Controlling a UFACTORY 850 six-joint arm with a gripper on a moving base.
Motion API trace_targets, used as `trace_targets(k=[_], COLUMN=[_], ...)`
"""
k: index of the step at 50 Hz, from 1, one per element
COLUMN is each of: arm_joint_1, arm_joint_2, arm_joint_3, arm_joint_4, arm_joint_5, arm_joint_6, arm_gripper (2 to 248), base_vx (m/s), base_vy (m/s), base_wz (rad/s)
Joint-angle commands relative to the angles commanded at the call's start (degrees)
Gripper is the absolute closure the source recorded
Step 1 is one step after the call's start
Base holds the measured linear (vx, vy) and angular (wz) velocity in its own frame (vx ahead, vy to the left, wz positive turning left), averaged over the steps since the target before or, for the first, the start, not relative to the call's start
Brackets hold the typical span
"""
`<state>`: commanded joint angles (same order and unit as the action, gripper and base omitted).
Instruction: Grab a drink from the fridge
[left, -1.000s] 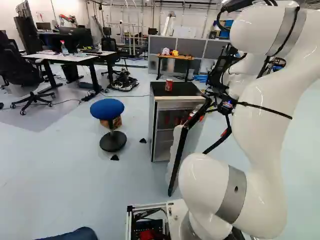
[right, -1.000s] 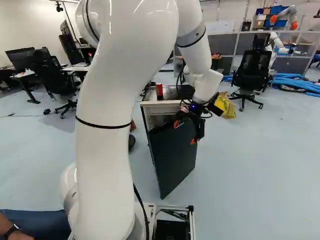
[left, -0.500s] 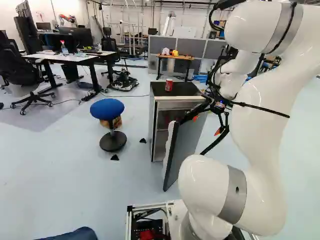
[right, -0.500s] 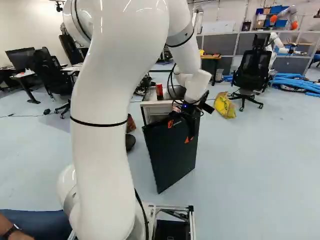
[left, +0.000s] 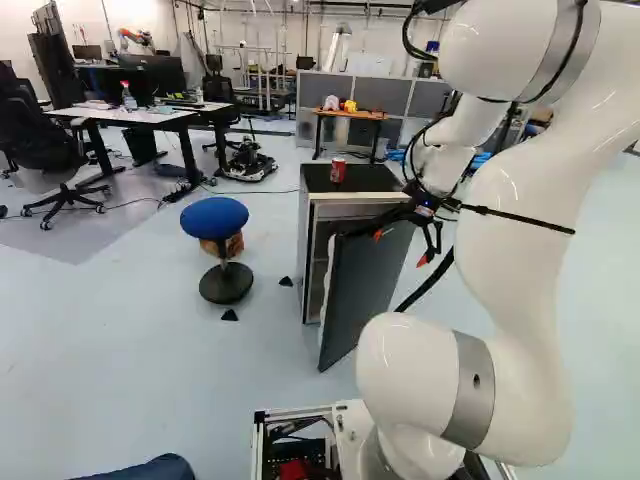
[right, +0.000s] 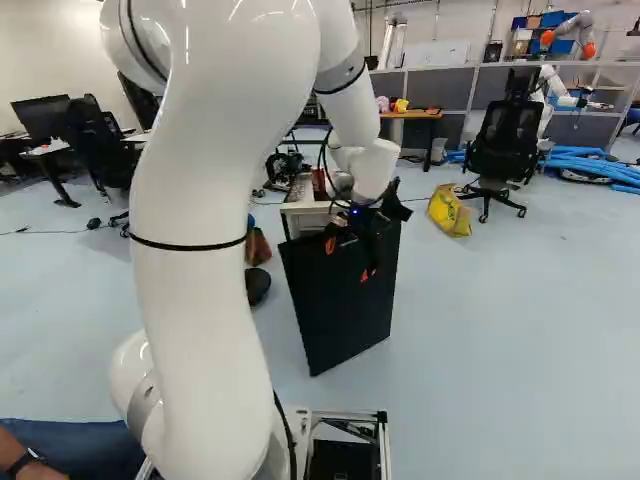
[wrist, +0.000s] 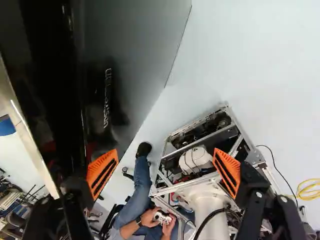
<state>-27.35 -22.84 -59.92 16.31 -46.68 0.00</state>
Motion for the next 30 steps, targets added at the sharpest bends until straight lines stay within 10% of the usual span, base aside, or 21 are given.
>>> trace_targets(k=[30], arm_joint_1=[5.87], arm_joint_2=[1.52], arm_joint_3=[2.22], arm_joint_4=[0.00], arm_joint_5=[10.76], arm_joint_6=[0.00], arm_gripper=[3], base_vx=[0.000], base_vy=[0.000], base_wz=[0.000])
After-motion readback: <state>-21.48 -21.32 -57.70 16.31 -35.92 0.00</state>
